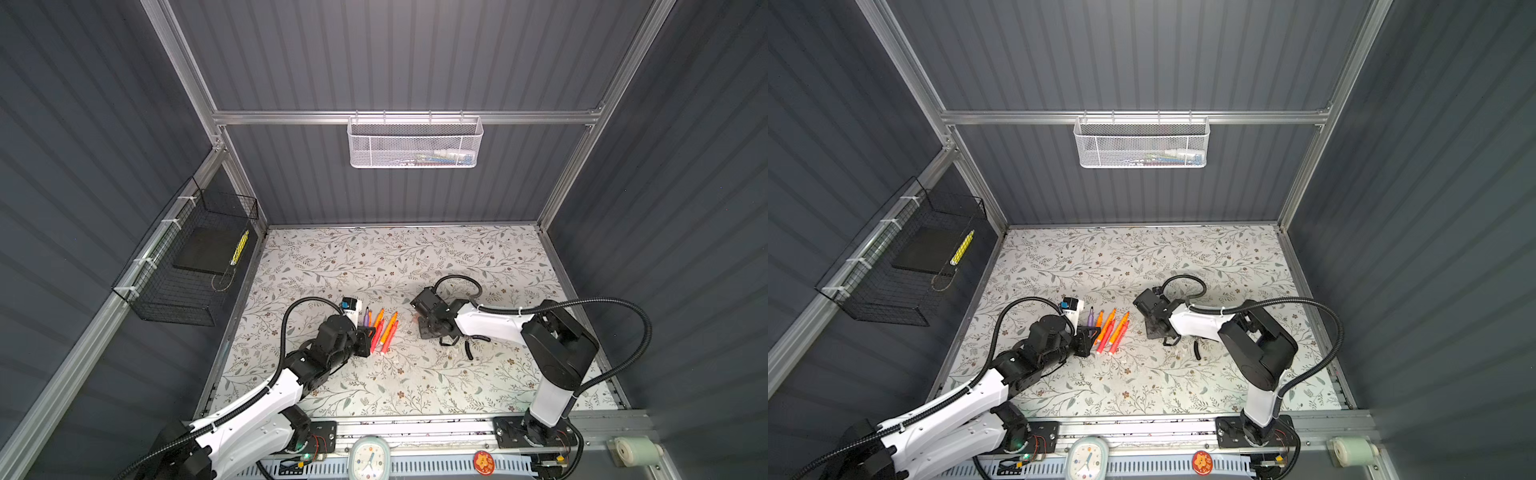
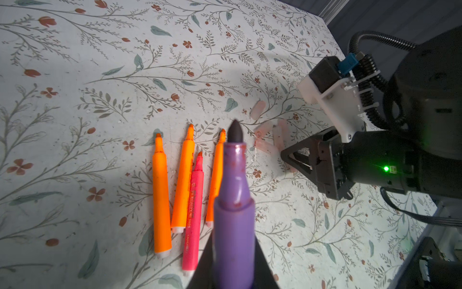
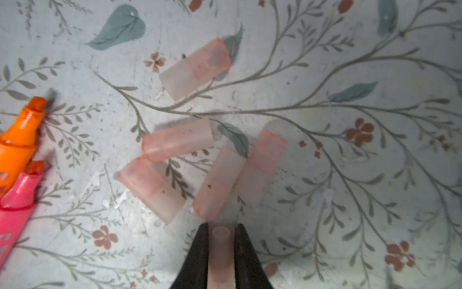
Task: Insert pens into pen caps
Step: Pick up the pen cap from the center of the table.
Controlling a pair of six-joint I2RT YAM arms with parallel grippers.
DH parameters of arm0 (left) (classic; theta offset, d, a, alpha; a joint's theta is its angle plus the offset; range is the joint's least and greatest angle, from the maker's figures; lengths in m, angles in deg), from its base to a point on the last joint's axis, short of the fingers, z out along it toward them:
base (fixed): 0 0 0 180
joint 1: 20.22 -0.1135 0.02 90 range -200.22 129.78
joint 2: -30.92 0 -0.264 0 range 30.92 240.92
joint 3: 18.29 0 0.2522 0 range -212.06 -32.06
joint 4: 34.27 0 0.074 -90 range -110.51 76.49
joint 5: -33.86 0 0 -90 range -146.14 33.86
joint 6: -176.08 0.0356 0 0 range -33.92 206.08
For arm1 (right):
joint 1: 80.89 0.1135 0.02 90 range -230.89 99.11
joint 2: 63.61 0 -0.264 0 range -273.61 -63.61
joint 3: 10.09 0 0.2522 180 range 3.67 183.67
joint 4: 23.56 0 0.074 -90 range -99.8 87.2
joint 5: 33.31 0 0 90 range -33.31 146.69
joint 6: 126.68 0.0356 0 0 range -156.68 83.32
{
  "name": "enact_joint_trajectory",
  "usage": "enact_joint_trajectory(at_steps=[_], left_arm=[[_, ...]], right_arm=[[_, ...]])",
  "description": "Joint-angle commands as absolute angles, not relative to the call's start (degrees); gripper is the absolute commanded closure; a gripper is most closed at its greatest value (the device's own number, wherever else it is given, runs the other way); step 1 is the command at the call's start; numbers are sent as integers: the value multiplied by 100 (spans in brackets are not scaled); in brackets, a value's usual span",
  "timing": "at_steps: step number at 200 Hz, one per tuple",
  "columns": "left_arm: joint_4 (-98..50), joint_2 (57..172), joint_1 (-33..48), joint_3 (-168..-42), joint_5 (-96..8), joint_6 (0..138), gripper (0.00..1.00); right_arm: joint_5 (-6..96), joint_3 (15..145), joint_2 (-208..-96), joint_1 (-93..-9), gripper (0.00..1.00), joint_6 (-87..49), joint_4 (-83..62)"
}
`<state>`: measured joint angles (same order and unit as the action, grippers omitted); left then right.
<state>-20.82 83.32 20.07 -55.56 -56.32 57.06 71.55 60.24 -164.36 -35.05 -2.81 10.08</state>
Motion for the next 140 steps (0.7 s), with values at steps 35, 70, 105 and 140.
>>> enact_joint_trajectory(at_steps=[35,70,105,140], left_arm=[[-2667,8348,1994,-5557,-4663,5925,100],[-2996,8383,2002,-5493,-4234,5903,100],[-3430,8428,2029,-5420,-3915,5799,100],[-3781,8615,2143,-5429,-3825,5709,100]], right_arm=[[7343,5064,-14694,-3613,89,35,496],[7042,4232,-13330,-3620,90,189,-487],[6723,3502,-12008,-3615,96,570,-1632],[6567,2816,-11331,-3600,96,1205,-3069]])
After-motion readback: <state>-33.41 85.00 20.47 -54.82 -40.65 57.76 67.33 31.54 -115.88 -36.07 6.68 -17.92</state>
